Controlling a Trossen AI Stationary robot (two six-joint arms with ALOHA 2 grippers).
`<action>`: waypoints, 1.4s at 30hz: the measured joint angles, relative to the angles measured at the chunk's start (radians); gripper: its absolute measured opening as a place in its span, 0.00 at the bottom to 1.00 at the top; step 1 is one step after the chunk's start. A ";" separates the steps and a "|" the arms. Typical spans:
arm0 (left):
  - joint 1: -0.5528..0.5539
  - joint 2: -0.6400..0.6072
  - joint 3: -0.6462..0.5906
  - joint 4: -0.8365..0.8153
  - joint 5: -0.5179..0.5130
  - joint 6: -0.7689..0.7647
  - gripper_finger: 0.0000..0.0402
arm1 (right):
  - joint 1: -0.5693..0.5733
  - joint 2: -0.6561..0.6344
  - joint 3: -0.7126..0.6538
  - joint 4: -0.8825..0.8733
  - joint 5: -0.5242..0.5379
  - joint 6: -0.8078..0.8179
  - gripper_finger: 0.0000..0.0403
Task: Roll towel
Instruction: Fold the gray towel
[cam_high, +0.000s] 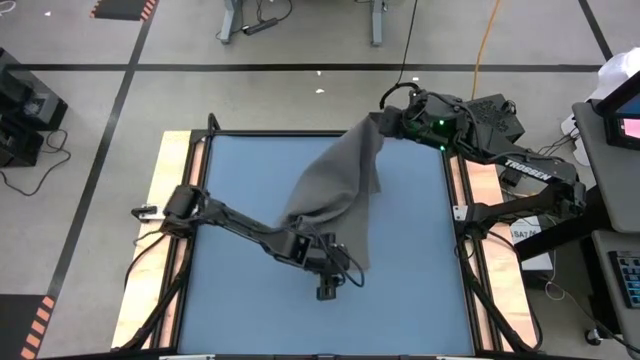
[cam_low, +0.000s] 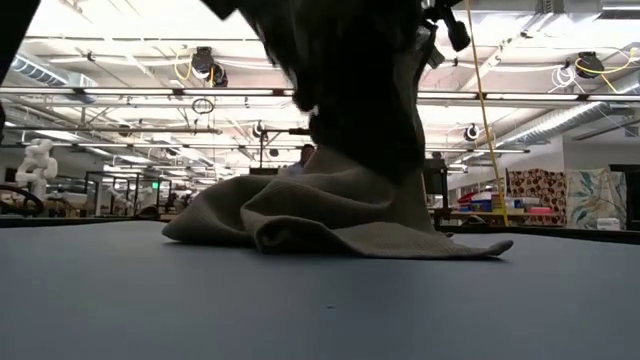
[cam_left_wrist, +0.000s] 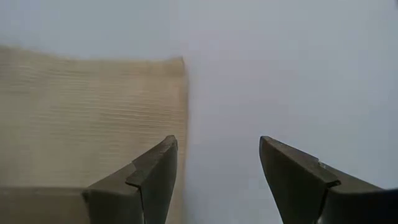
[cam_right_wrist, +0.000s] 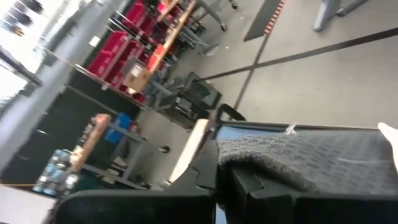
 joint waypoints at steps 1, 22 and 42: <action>0.000 0.018 0.000 -0.002 -0.001 0.002 0.57 | 0.000 0.000 0.000 -0.015 0.000 -0.002 0.00; 0.054 0.038 0.001 -0.360 -0.011 0.106 0.02 | 0.026 -0.024 0.000 -0.312 -0.278 -0.026 0.00; 0.118 -0.563 0.000 -0.874 -0.199 0.165 0.00 | 0.374 0.028 -0.081 -0.648 -0.103 0.131 0.00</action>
